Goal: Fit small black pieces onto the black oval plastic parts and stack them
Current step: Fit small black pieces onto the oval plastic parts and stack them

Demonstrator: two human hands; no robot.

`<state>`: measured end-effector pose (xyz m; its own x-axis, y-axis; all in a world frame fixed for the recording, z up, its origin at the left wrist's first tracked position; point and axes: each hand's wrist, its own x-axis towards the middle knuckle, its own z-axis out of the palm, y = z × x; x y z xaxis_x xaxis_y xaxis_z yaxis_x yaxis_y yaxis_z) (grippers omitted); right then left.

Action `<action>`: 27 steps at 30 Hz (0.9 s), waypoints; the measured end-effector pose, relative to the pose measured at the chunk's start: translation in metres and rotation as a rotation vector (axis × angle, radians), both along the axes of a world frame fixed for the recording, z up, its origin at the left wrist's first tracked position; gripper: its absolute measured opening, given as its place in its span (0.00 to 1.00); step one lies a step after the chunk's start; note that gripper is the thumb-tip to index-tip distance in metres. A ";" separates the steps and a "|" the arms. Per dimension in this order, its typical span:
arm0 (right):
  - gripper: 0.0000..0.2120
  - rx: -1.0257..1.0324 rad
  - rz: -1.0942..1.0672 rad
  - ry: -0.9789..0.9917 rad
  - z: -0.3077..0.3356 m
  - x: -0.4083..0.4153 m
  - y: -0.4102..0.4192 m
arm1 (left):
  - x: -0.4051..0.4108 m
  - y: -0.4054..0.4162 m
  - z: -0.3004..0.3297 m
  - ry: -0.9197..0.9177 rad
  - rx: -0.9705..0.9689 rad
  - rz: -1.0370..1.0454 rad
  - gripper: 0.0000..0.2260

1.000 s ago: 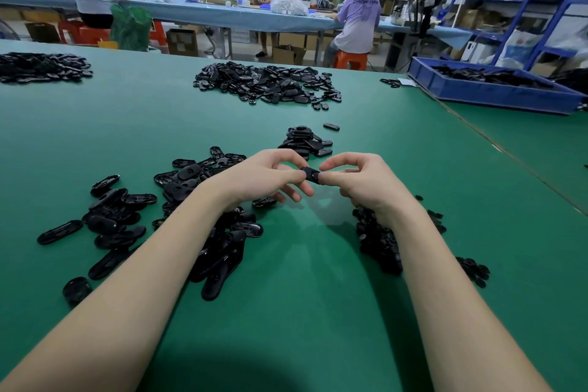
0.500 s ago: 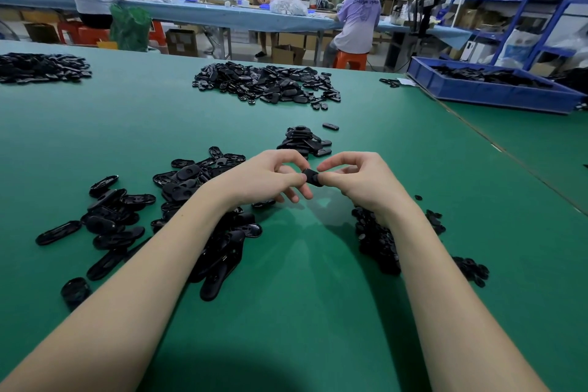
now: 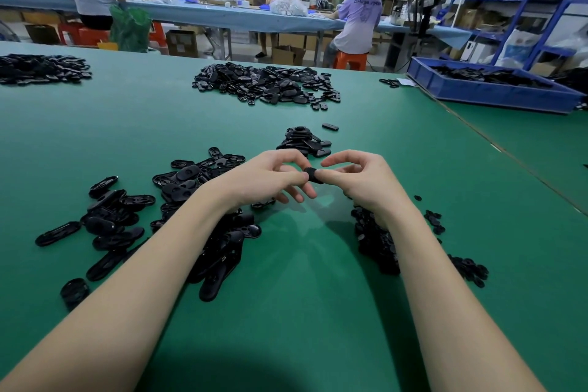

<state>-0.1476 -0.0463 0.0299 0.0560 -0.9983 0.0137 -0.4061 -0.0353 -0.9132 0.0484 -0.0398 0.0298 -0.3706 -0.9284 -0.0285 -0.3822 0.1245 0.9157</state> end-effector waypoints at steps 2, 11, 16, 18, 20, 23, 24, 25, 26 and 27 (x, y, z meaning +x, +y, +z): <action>0.09 0.047 0.006 -0.086 -0.003 -0.002 0.002 | 0.001 0.000 0.000 0.058 0.024 0.004 0.04; 0.11 0.154 0.047 -0.252 -0.009 0.000 0.002 | -0.011 -0.004 -0.009 0.227 0.061 0.160 0.03; 0.05 0.072 0.014 -0.155 -0.010 0.000 0.000 | -0.011 -0.006 -0.011 0.135 0.015 0.206 0.04; 0.06 0.023 0.004 -0.128 -0.011 0.001 -0.002 | -0.012 -0.006 -0.012 0.149 0.020 0.203 0.03; 0.06 0.000 0.008 -0.117 -0.010 0.001 -0.003 | -0.012 -0.006 -0.012 0.184 0.029 0.191 0.02; 0.08 -0.007 0.025 -0.107 -0.009 -0.002 -0.004 | -0.011 -0.005 -0.011 0.201 0.028 0.163 0.02; 0.08 -0.009 0.034 -0.099 -0.010 -0.003 -0.004 | -0.011 -0.005 -0.011 0.203 0.028 0.154 0.02; 0.08 -0.012 0.040 -0.089 -0.010 -0.003 -0.004 | -0.011 -0.005 -0.011 0.209 0.028 0.147 0.02; 0.08 -0.014 0.041 -0.082 -0.011 -0.004 -0.004 | -0.012 -0.005 -0.011 0.213 0.027 0.146 0.03; 0.08 -0.016 0.040 -0.079 -0.012 -0.003 -0.004 | -0.012 -0.005 -0.011 0.210 0.023 0.150 0.03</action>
